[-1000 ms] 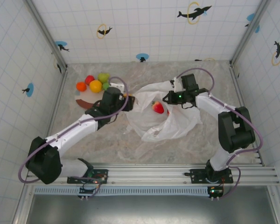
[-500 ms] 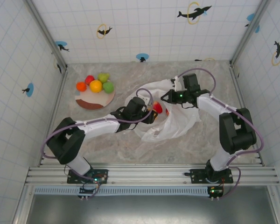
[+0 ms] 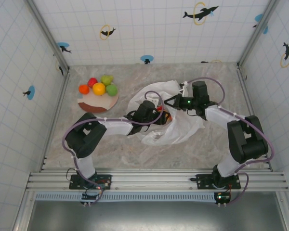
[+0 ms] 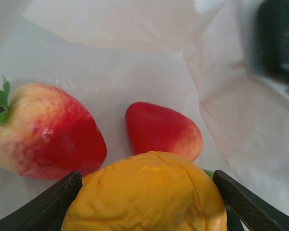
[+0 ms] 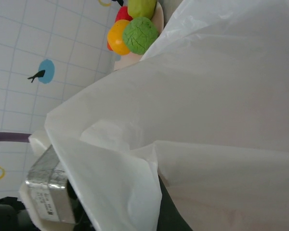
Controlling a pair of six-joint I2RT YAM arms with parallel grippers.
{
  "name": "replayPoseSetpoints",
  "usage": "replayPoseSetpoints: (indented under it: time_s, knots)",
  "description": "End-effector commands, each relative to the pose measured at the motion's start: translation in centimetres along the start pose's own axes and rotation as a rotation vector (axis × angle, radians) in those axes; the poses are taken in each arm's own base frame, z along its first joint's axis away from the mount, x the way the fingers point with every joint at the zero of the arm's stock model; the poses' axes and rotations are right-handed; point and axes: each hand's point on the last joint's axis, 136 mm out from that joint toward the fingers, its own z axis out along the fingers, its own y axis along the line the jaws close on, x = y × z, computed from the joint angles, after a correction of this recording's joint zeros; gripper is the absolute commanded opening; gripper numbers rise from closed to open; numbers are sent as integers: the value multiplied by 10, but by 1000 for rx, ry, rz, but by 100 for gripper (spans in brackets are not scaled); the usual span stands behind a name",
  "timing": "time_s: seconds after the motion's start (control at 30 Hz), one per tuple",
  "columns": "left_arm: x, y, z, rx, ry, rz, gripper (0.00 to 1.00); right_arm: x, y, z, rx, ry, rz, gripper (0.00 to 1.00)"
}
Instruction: Place the fruits into the plastic bag
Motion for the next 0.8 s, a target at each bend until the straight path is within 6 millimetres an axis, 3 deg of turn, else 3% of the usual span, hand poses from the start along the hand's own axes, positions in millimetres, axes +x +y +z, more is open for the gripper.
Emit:
replayPoseSetpoints:
  time_s: [0.0,0.43,0.77]
  knots:
    - [-14,-19,10,55,-33,-15,75,-10,15,-9,-39,-49,-33,0]
    - [-26,-24,-9,37,-51,81,91,-12,5,-13,-22,-60,-18,0]
    - [-37,-20,-34,-30,-64,165,92,-10,-5,-19,14,-57,-21,0]
